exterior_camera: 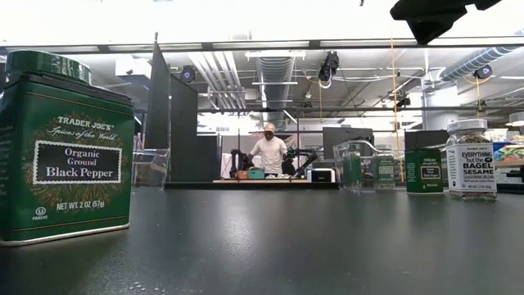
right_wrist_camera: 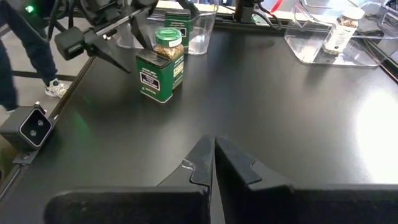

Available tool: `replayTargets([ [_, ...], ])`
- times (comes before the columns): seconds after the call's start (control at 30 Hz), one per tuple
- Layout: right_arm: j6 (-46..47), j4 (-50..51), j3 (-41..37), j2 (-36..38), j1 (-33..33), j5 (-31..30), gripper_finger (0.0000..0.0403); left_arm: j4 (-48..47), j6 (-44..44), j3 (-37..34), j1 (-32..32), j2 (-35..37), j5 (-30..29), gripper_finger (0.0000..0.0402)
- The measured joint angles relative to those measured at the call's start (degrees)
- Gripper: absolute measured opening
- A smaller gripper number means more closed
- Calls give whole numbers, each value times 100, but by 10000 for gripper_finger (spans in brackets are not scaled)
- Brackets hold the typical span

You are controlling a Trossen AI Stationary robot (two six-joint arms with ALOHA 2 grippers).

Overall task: Sort spices by type
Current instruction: Put the bottom left black seasoning can into the bottom transparent bin

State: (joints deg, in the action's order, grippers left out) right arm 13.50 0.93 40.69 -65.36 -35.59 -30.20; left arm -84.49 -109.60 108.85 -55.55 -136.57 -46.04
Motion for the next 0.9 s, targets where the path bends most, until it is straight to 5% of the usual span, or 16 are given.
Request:
replayTargets([
  [0.9, -63, 4, -2, 0, 39, 0, 9, 198, 166, -45, 219, 0, -446, 213],
])
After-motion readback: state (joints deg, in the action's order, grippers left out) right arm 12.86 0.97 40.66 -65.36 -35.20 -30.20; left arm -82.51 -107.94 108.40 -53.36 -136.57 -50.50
